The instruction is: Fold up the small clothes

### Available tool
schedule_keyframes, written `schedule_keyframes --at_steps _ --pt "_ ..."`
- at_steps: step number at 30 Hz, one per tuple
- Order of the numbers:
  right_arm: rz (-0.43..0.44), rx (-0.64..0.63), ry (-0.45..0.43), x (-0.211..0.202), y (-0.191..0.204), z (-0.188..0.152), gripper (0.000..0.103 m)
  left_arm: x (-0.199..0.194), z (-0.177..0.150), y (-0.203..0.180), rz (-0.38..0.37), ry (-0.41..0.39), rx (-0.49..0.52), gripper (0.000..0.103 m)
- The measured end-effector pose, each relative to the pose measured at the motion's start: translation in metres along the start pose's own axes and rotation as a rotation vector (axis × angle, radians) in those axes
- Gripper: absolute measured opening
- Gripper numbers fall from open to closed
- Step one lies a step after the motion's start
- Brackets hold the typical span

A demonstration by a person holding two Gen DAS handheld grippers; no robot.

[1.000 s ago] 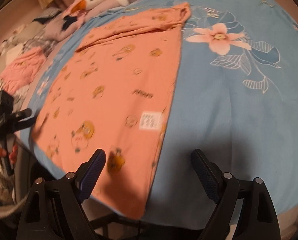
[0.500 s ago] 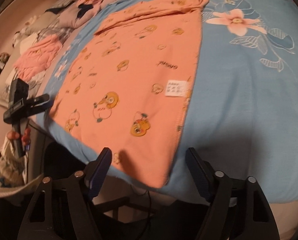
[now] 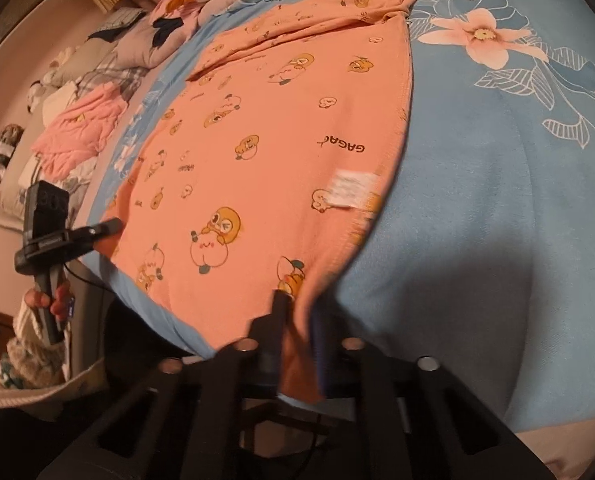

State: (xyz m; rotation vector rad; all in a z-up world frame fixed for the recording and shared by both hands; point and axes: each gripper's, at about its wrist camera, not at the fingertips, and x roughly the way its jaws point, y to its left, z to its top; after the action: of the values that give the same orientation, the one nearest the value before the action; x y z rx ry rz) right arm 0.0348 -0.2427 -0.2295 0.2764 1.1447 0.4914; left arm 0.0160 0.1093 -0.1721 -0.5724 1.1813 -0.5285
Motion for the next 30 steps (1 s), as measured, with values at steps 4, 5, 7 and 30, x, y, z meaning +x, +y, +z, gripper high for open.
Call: schedule_keyframes --at_steps 4,5,7,30 --pt "0.049 0.005 -0.036 -0.012 0.001 0.003 0.008 -0.013 0.004 -0.009 -0.060 -0.062 -0.009 0.006" --pt "0.071 0.001 -0.051 -0.016 0.002 0.005 0.007 -0.017 0.008 -0.013 -0.086 -0.081 -0.004 0.006" --pt "0.112 -0.007 -0.093 -0.027 0.007 0.012 0.007 -0.026 0.016 -0.024 -0.118 -0.113 0.021 0.006" --pt "0.208 -0.023 -0.485 -0.088 0.012 0.197 0.007 -0.049 0.219 -0.071 -0.135 -0.381 0.126 0.007"
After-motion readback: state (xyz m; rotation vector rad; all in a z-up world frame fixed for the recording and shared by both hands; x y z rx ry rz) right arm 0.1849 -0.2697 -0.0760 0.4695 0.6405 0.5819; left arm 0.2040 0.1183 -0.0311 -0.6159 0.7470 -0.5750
